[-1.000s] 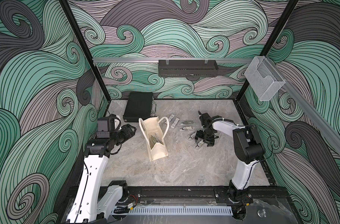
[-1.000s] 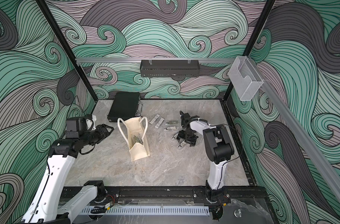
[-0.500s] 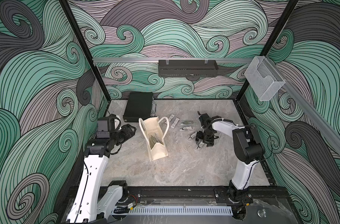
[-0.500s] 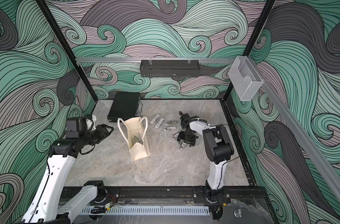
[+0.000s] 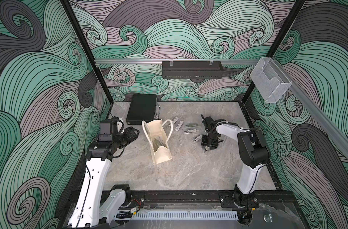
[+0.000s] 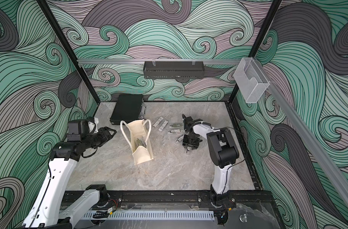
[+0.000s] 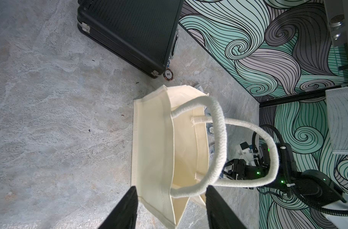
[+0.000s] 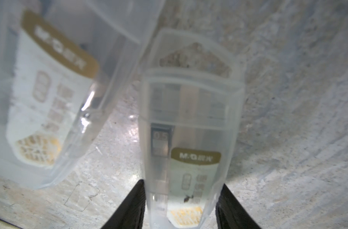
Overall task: Put the compass set into the canvas bag
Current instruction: Pick up the compass set at the center of the board, then place the compass set in the canvas bag.
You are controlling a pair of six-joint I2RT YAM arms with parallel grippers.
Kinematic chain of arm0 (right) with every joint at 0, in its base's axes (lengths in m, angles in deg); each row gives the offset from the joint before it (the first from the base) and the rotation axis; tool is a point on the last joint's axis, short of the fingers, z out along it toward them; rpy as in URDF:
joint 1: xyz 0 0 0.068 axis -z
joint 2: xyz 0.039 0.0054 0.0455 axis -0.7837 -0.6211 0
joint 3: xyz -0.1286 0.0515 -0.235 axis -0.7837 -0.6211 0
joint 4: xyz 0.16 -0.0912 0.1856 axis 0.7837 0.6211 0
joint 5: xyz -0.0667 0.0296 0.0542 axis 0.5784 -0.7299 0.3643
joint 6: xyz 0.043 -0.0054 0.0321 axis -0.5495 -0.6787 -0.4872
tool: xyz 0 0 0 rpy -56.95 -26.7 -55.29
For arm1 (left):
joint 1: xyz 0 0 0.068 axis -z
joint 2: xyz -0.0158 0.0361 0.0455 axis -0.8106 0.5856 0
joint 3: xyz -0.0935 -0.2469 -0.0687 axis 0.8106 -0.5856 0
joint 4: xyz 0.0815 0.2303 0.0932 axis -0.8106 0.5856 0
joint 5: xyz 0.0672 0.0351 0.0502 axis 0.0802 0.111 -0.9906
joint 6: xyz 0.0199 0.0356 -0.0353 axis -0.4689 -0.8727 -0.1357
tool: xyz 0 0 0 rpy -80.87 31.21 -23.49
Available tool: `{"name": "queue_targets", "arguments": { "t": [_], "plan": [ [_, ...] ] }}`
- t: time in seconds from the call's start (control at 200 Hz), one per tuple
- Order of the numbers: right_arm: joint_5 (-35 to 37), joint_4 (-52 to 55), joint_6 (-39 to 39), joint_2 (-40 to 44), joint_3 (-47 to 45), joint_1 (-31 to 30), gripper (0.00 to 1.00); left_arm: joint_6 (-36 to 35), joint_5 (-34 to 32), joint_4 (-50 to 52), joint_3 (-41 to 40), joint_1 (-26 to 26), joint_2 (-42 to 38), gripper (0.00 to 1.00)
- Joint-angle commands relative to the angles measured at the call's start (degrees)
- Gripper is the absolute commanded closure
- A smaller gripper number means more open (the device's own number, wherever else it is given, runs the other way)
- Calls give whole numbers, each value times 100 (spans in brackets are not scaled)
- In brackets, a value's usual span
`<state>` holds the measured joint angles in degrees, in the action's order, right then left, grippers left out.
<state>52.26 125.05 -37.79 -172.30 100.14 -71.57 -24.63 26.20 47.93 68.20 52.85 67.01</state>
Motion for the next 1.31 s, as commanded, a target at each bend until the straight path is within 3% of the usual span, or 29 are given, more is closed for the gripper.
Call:
{"name": "queue_targets", "arguments": {
  "t": [0.0,0.305,0.555,0.831,1.301],
  "plan": [
    [-50,-52,12,2,-124,9,48,-60,-44,-35,110,21,-29,43],
    [21,-65,71,448,-279,3,53,-56,-57,-35,119,19,-63,43],
    [320,365,194,1395,-19,-116,54,-105,-57,-17,224,16,-50,43],
    [484,983,480,1732,1753,-975,53,-45,74,-94,282,23,2,43],
    [996,1297,1328,596,4967,-3107,53,-63,110,18,374,16,-56,43]
  ]
}}
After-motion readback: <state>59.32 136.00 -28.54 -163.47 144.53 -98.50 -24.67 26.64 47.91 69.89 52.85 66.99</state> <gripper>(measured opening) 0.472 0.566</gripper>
